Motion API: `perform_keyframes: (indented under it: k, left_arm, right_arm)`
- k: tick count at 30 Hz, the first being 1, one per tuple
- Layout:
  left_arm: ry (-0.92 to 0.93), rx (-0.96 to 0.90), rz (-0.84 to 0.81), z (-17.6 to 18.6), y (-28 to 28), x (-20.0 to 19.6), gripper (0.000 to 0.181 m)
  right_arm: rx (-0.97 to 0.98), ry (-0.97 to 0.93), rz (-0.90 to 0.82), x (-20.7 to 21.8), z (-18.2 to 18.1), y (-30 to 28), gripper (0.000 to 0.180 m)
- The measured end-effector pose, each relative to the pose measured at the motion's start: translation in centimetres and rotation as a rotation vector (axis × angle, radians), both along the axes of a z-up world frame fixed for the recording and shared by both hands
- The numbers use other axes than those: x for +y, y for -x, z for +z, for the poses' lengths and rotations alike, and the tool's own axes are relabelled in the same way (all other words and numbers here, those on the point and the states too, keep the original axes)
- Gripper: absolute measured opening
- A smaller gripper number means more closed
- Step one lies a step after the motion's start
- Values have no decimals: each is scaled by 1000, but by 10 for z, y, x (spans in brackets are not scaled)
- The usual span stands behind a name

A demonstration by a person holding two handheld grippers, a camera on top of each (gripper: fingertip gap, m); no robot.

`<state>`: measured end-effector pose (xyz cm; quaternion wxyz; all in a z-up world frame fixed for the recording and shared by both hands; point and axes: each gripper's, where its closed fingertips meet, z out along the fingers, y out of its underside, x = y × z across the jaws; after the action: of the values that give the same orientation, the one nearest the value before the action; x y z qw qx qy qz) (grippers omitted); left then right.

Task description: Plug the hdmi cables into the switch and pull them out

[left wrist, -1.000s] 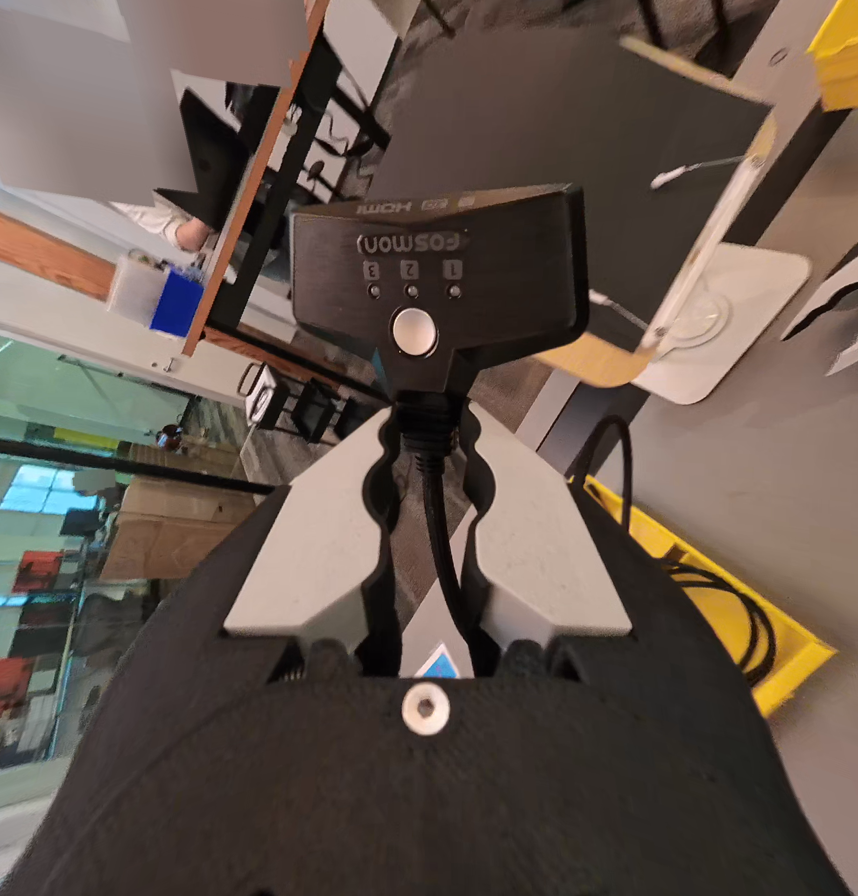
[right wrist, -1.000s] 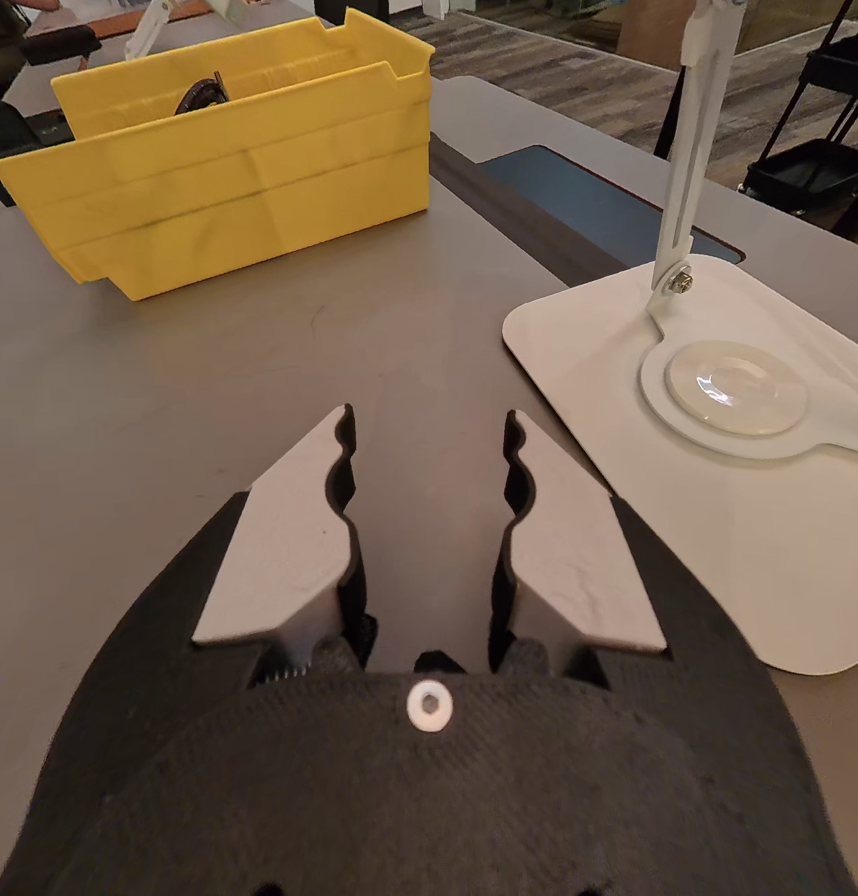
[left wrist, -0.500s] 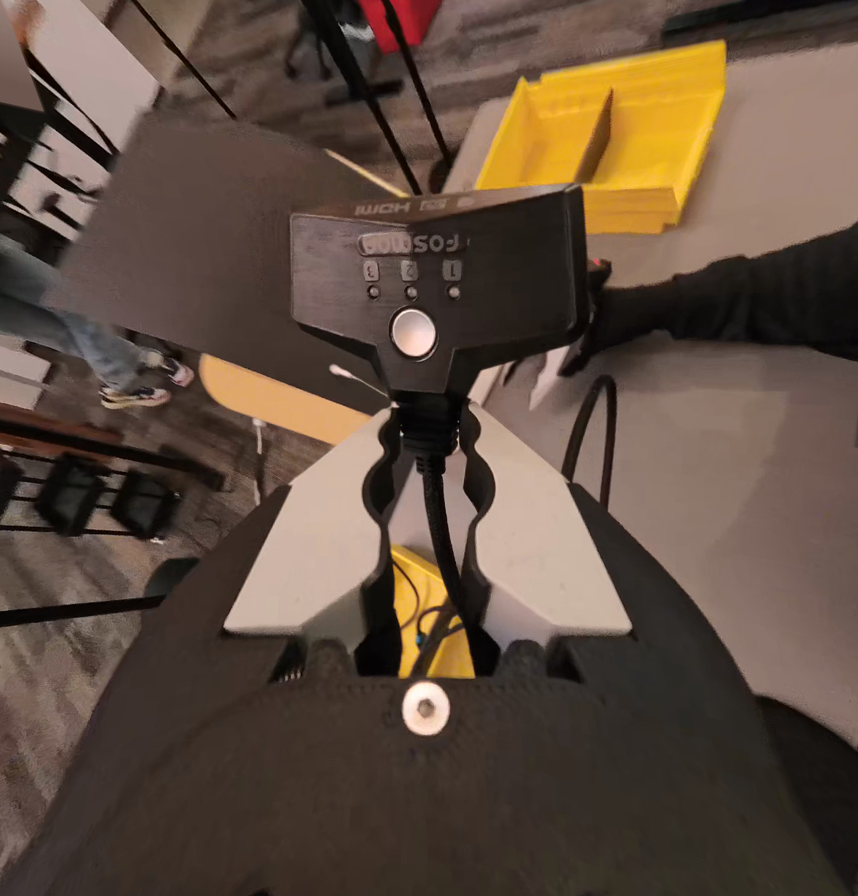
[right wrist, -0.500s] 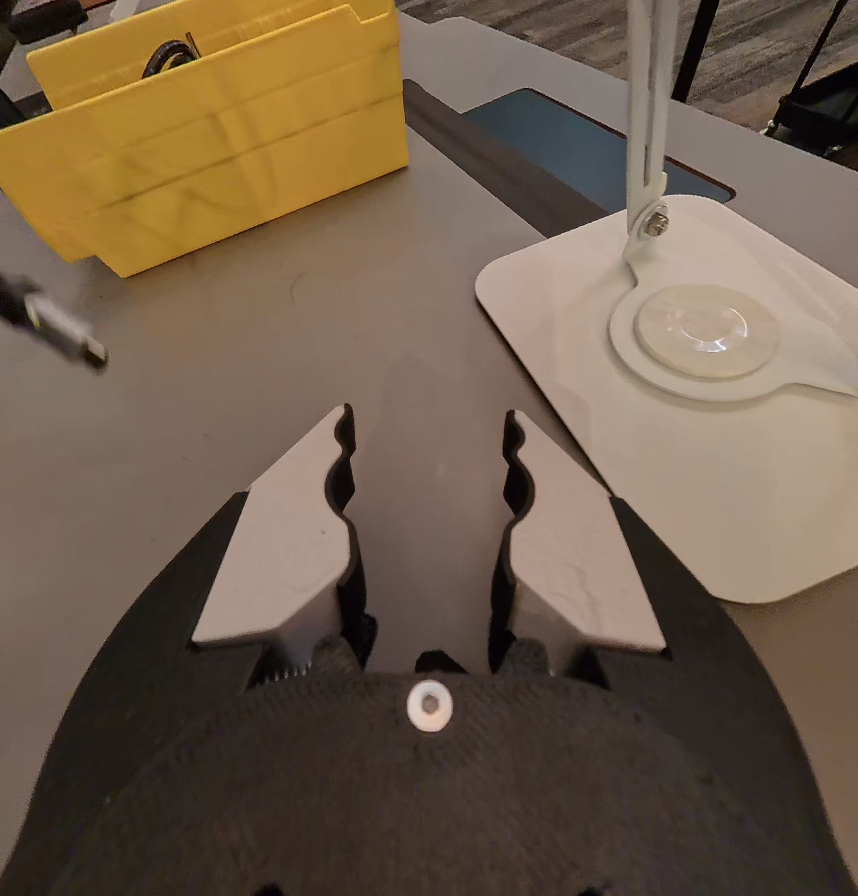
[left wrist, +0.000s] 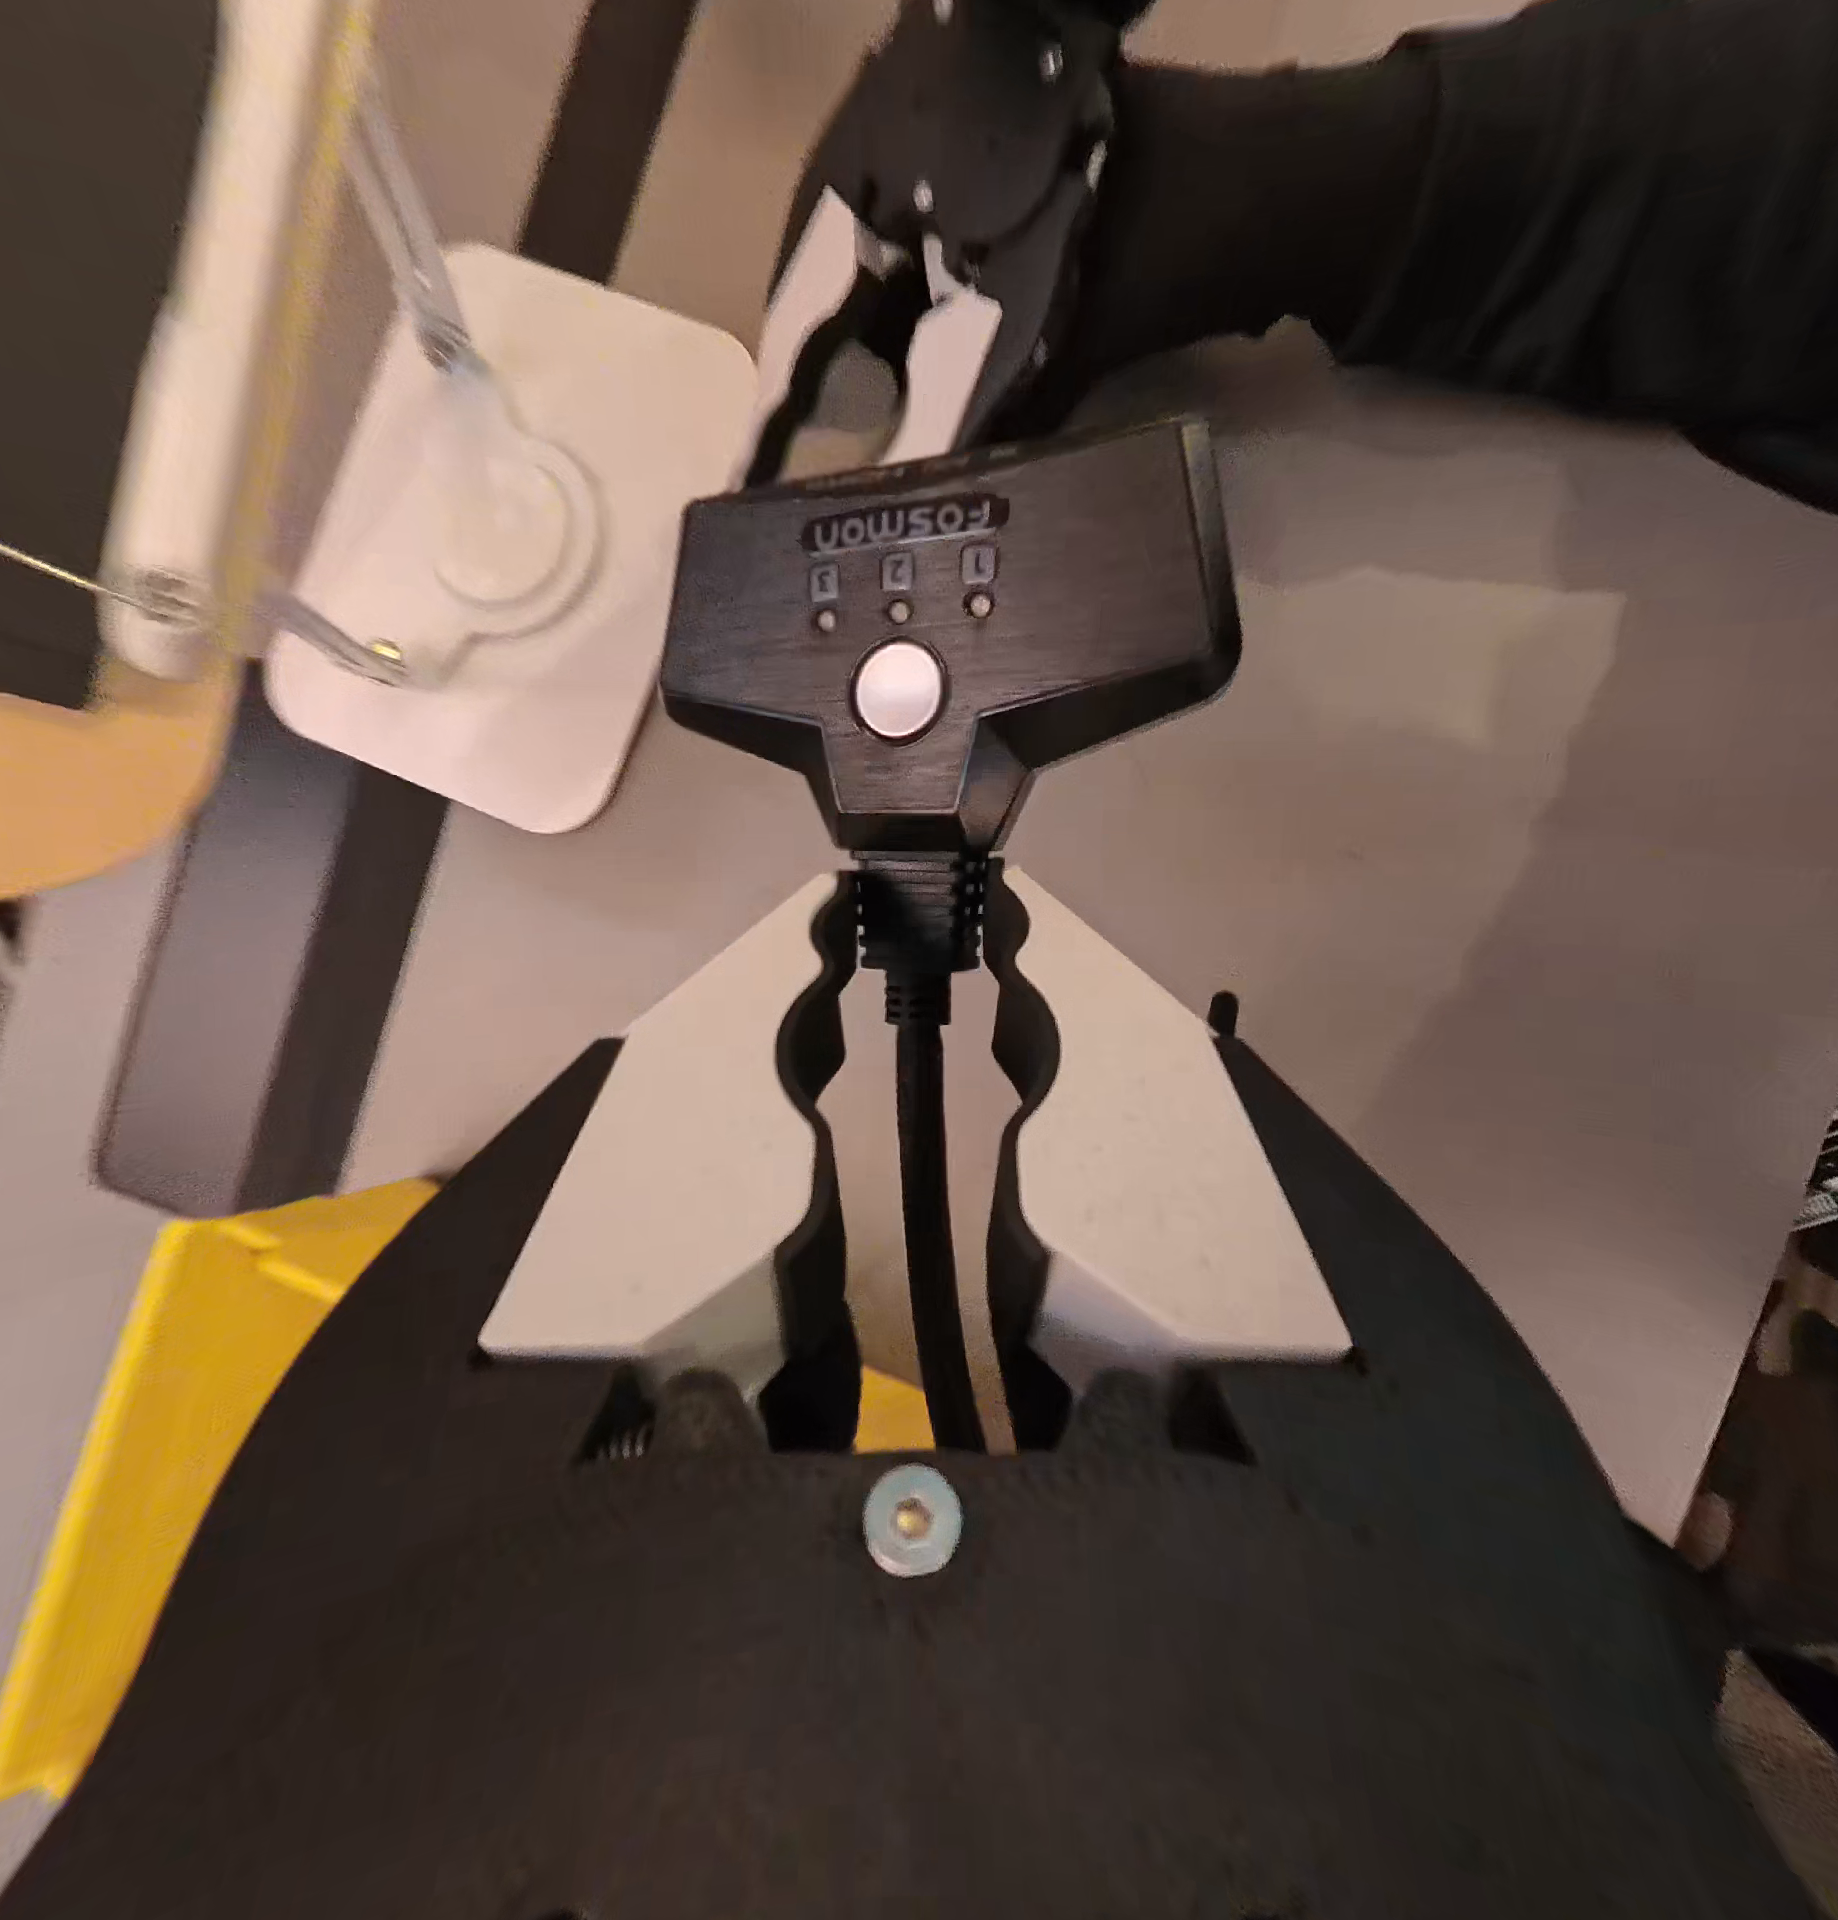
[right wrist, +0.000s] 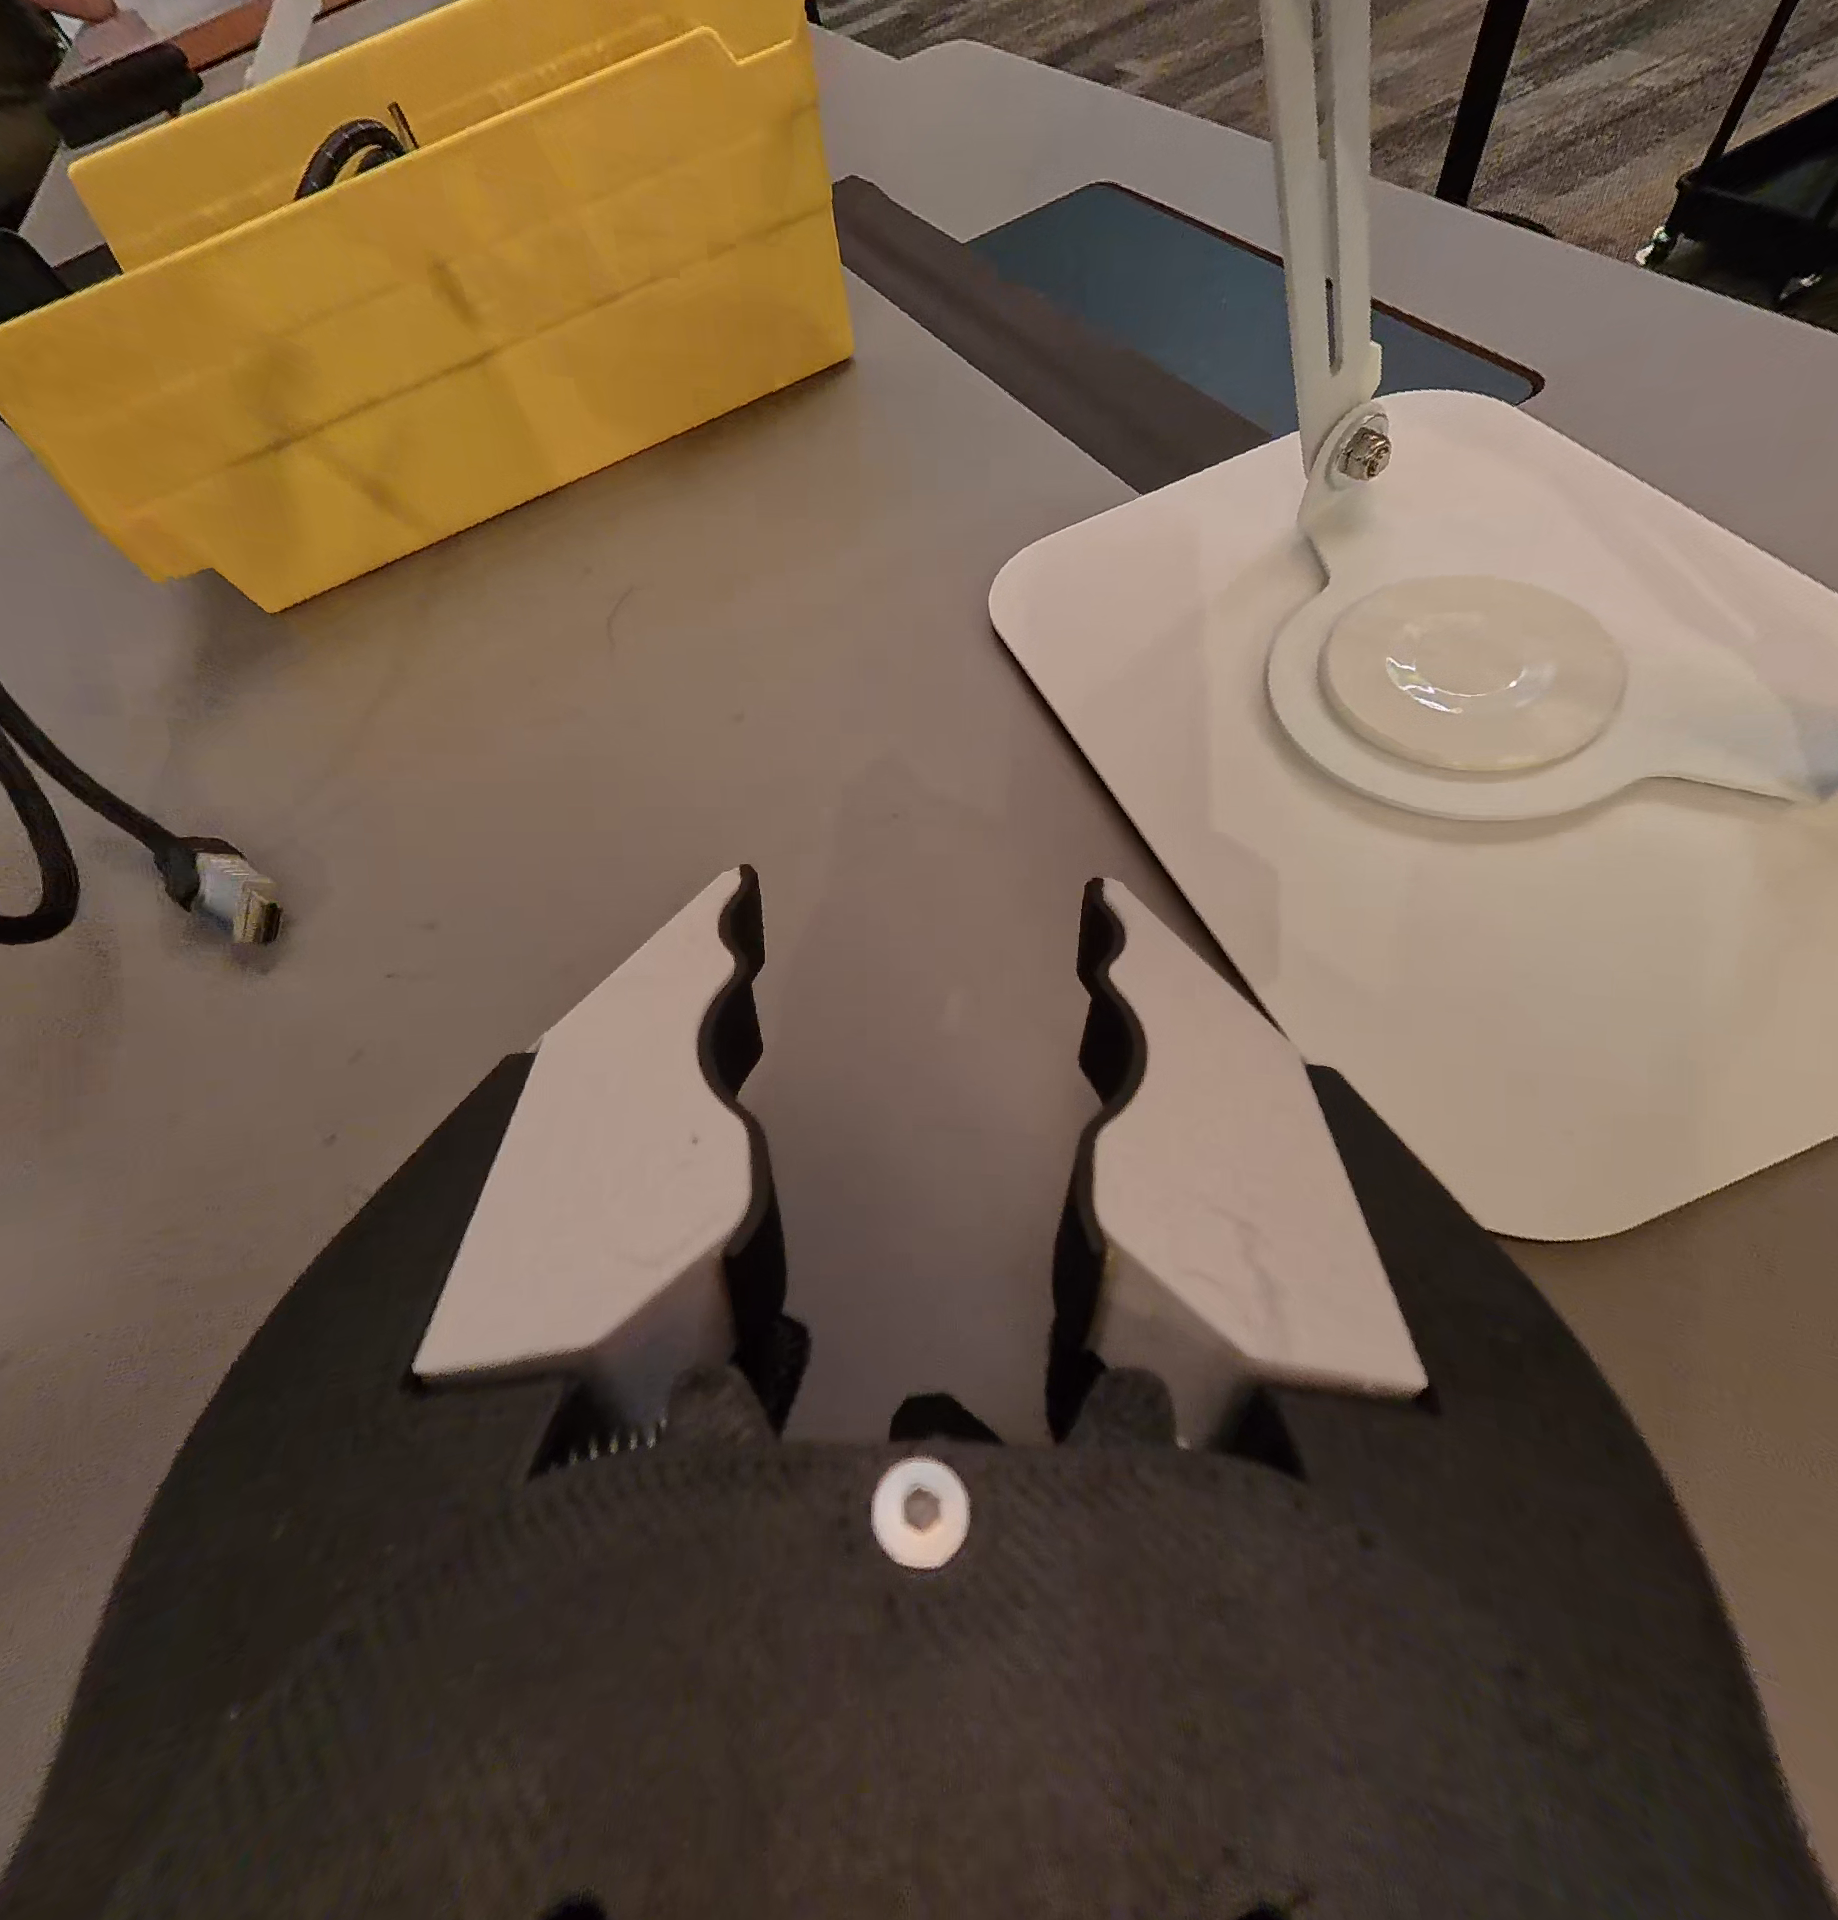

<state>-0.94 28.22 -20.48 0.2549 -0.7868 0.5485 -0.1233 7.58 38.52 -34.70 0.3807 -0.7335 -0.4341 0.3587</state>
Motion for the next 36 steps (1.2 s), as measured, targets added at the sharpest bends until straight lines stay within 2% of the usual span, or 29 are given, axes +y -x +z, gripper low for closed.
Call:
perform_keyframes:
  k: [7, 15, 18, 23, 36]
  left_arm:
    - [118, 50, 11, -89, -8, -21, 22]
    - [96, -25, 63, -139, -31, -25, 22]
    - [84, -1, 47, -157, -37, -26, 22]
    - [73, 17, -2, -175, -51, -28, 22]
    - [-24, 15, -66, -181, -74, -27, 22]
  right_arm:
    - [9, 11, 0, 1, 0, -1, 60]
    - [3, 10, 1, 1, 0, -2, 60]
    - [4, 9, -7, 3, 0, -5, 60]
    - [10, 12, -21, 7, 0, -10, 60]
    - [4, 12, -19, 7, -1, -10, 60]
